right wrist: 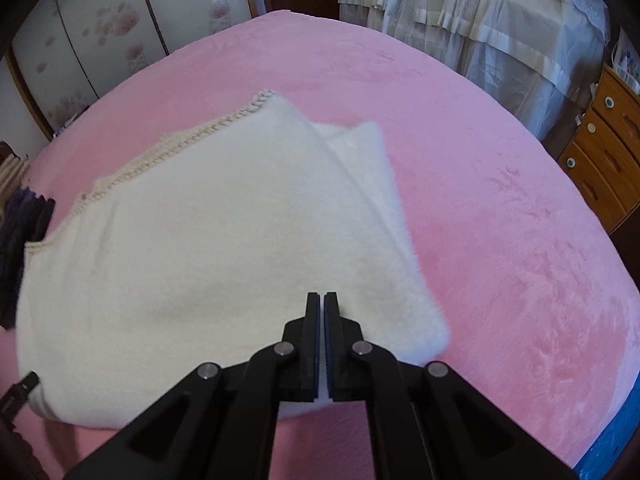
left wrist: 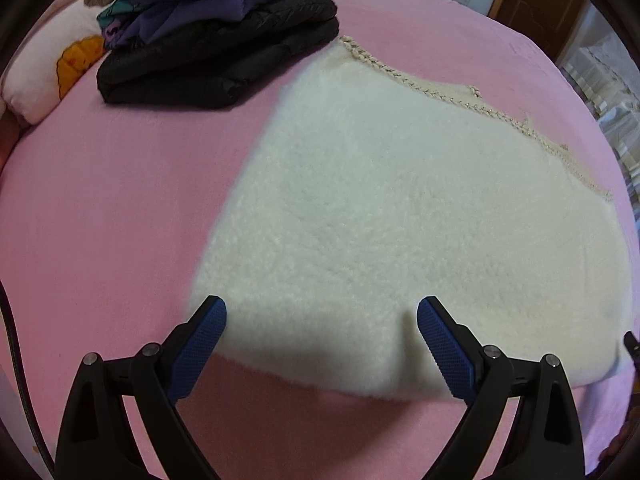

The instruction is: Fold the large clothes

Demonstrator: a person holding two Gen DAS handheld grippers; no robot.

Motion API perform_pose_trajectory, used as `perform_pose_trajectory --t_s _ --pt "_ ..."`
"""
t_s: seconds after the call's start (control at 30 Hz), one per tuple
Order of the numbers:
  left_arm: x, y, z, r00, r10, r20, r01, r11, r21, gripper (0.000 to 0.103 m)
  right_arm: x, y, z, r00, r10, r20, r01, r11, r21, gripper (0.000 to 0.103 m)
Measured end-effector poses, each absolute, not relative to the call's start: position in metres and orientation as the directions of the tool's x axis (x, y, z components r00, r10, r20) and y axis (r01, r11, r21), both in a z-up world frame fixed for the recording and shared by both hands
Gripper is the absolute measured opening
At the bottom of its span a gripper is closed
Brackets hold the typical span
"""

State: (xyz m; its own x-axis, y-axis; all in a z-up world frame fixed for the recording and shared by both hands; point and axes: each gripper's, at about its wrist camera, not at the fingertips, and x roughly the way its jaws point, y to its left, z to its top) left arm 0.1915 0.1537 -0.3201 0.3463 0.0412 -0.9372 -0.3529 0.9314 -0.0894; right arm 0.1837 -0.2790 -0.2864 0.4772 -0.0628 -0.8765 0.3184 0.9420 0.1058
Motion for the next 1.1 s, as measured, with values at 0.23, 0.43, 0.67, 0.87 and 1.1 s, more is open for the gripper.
perform_pose_trajectory --t_s 0.23,0.43,0.67,0.87,1.1 --pt "0.19 0.168 -0.294 0.346 -0.023 -0.938 -0.391 0.905 -0.167 0.096 0.189 -0.231 -0.258 0.511 0.087 -0.855 0.22 0.949 0.228 0.002" --pt "0.187 0.177 -0.284 0.346 -0.068 -0.936 -0.417 0.882 -0.219 0.096 0.198 -0.188 -0.244 0.528 0.18 -0.83 0.122 0.951 0.284 0.003" --pt "0.168 0.192 -0.278 0.382 -0.118 -0.917 -0.486 0.819 -0.307 0.096 0.203 -0.151 -0.234 0.536 0.222 -0.815 0.022 0.961 0.277 0.003" --pt "0.146 0.199 -0.296 0.402 -0.167 -0.9 -0.523 0.765 -0.376 0.096 0.203 -0.129 -0.237 0.542 0.224 -0.81 -0.032 0.969 0.247 0.003" --pt "0.131 0.199 -0.34 0.444 -0.263 -0.856 -0.544 0.68 -0.491 0.096 0.202 -0.109 -0.25 0.54 0.238 -0.807 -0.094 0.97 0.223 0.003"
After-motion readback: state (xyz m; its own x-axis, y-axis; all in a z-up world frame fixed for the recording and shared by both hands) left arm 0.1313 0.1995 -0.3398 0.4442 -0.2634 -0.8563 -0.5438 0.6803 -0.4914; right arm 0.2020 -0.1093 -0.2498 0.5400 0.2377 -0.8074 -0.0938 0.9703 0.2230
